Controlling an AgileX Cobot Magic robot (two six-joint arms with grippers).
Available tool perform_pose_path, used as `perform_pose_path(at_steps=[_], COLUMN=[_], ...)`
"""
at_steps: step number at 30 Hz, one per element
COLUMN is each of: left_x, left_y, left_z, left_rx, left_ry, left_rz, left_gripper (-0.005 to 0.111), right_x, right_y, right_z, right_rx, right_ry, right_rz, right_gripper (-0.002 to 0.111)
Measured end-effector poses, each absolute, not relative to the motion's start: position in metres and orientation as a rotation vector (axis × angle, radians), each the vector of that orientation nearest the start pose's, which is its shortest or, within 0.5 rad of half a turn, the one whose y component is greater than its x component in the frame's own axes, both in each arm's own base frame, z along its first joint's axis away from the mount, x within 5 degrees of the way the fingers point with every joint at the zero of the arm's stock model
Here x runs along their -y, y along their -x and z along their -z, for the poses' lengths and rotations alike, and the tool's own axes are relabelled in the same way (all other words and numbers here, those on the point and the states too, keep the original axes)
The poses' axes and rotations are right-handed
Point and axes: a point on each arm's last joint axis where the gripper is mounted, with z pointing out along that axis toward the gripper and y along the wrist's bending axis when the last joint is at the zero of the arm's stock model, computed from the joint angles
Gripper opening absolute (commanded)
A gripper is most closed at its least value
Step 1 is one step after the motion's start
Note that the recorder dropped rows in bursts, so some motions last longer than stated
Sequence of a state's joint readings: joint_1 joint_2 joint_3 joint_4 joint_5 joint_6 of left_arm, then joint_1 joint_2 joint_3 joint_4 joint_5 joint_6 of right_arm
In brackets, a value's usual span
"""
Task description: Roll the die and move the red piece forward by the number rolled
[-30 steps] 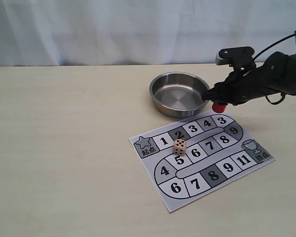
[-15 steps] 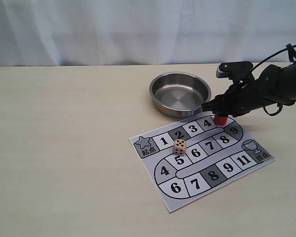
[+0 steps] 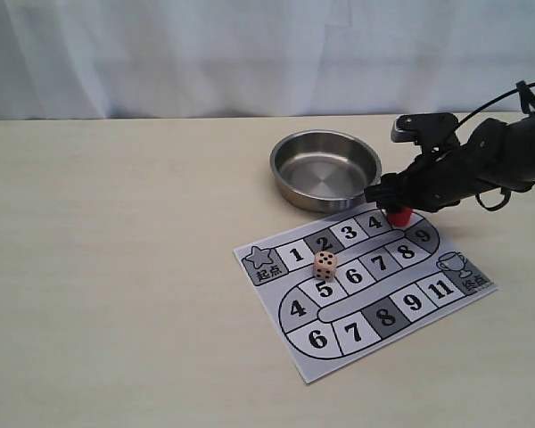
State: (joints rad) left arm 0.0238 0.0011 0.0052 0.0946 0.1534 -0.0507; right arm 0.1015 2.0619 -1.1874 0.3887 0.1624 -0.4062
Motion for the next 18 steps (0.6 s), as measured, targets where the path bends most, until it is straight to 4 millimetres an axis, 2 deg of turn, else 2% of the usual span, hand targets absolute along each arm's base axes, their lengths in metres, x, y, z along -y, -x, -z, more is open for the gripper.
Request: perform_pose_path(at_steps=[4, 12, 14, 18], left_x=[-0.003, -0.003, -0.003, -0.003], left_y=[-0.056, -0.056, -0.056, -0.056], left_z=[-0.197, -0.197, -0.197, -0.197], left_rx=[-1.643, -1.643, -1.643, -1.643], left_ry=[-0.005, -0.005, -0.005, -0.005], left_rz=[-0.063, -0.063, -0.063, -0.063], left_gripper=[0.0, 0.0, 0.0, 0.0], right_x=[-0.047, -0.048, -0.048, -0.049], right_y=[-0.411, -0.407, -0.402, -0.394], right_z=[-0.123, -0.173, -0.189, -0.21], right_rx=[-2.493, -2.38, -2.364, -2.352], right_ry=[0.18, 0.177, 0.182, 0.196], right_rz=[-0.11, -0.117, -0.13, -0.151], right_gripper=[0.073, 0.072, 0.064, 0.034])
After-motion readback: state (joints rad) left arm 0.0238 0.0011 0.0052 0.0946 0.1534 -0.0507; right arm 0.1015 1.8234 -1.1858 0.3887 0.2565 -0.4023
